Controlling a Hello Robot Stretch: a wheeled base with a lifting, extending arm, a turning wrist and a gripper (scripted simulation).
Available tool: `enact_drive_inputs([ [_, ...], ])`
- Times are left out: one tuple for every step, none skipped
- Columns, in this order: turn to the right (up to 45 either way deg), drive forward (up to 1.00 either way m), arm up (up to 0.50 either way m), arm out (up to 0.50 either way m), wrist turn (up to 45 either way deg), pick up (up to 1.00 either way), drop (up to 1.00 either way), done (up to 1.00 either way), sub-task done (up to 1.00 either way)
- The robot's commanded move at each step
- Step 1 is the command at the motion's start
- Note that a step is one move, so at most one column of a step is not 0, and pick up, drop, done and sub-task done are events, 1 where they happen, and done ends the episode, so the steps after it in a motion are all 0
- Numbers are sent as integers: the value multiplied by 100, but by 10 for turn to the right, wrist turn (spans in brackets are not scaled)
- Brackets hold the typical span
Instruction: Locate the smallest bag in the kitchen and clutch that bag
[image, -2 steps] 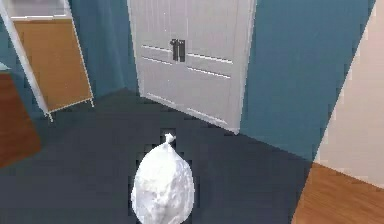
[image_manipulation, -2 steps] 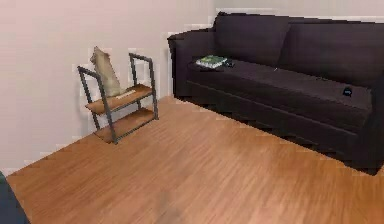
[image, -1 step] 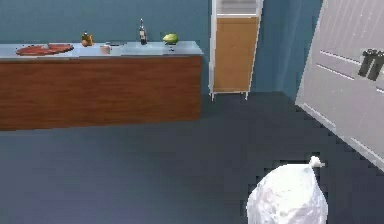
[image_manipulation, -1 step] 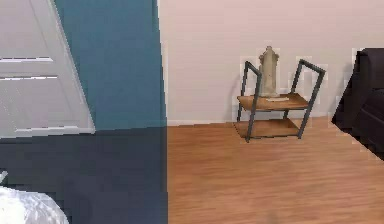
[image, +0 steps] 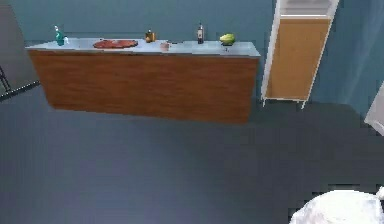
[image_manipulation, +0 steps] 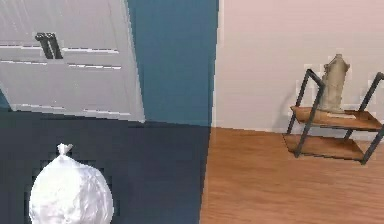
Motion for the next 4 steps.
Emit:
enact_drive_inputs([
  [0,35,0,0,0,0,0,0,0],
  [-30,0,0,0,0,0,0,0,0],
  [0,100,0,0,0,0,0,0,0],
  [450,0,0,0,0,0,0,0,0],
])
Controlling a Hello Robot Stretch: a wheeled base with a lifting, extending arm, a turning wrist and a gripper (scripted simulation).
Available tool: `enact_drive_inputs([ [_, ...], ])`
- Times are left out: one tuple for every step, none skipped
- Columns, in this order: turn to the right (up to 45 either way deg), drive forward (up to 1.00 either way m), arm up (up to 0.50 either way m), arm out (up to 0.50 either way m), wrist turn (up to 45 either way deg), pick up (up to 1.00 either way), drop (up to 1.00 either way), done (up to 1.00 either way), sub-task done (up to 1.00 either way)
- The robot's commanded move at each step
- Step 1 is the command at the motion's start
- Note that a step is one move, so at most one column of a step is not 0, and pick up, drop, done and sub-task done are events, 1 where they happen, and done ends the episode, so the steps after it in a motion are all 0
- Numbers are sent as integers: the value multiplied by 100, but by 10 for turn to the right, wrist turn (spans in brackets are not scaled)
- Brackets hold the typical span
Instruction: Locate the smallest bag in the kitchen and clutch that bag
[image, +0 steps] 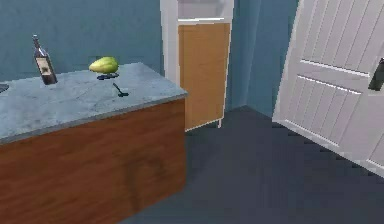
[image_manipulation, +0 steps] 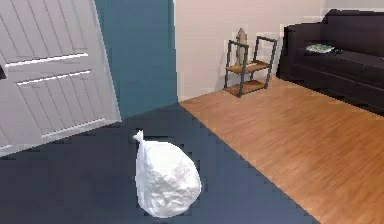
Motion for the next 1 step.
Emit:
enact_drive_inputs([
  [210,0,0,0,0,0,0,0,0],
])
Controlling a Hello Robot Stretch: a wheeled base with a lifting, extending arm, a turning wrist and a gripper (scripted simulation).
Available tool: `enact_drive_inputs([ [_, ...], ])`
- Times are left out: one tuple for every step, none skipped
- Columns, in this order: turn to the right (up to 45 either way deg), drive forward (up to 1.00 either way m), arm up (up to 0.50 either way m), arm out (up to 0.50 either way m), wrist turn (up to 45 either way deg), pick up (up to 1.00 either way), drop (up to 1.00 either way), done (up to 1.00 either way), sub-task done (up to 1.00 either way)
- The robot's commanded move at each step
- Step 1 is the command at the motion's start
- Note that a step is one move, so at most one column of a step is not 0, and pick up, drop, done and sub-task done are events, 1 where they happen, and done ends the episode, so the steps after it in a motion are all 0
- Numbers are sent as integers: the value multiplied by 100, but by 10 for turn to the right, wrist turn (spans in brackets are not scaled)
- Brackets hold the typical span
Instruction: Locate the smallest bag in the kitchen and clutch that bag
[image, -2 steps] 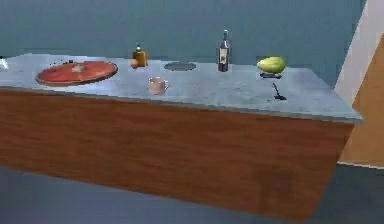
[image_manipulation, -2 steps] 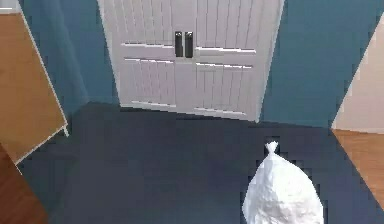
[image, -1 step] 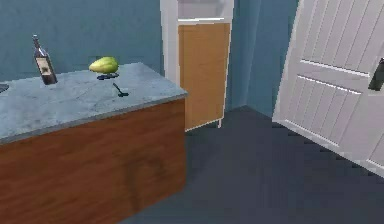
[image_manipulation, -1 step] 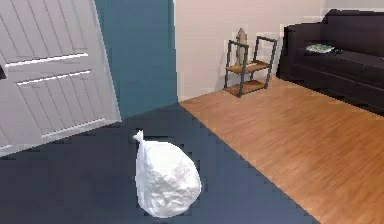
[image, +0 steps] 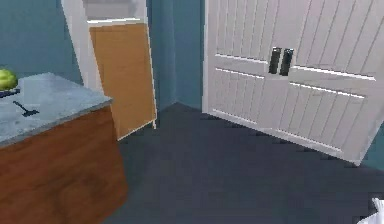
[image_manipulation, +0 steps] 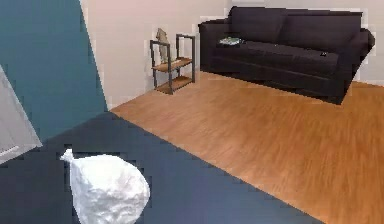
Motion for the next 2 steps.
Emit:
enact_drive_inputs([
  [0,60,0,0,0,0,0,0,0],
  [-60,0,0,0,0,0,0,0,0],
])
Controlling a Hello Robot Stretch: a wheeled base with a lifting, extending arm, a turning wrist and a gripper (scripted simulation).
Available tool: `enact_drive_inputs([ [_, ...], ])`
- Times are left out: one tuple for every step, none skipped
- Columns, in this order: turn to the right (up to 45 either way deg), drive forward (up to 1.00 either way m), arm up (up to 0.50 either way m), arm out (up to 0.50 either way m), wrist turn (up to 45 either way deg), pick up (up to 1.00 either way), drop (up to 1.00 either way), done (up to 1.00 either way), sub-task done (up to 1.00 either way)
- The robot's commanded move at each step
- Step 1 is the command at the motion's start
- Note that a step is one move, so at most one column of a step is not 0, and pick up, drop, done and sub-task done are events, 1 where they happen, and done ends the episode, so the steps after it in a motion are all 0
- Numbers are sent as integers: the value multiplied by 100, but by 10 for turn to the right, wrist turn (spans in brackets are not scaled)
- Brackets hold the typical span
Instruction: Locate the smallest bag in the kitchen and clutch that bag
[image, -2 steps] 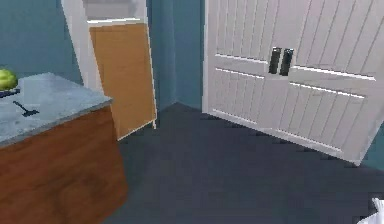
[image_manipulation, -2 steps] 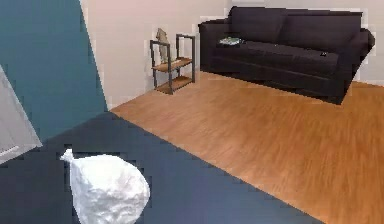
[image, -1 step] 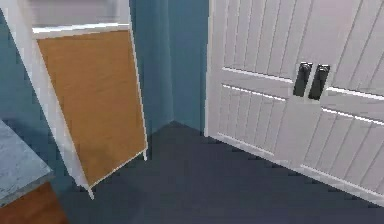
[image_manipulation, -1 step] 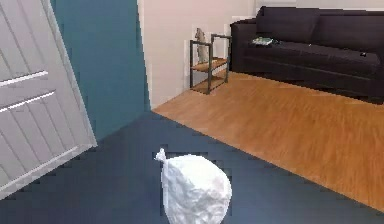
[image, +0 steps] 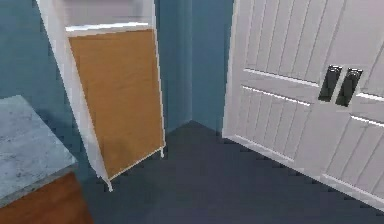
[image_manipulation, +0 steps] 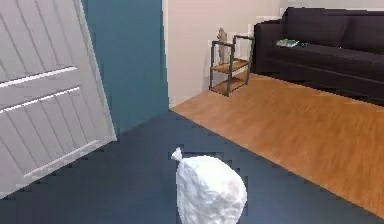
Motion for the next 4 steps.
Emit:
enact_drive_inputs([
  [0,35,0,0,0,0,0,0,0],
  [-90,0,0,0,0,0,0,0,0],
  [0,70,0,0,0,0,0,0,0],
  [450,0,0,0,0,0,0,0,0],
])
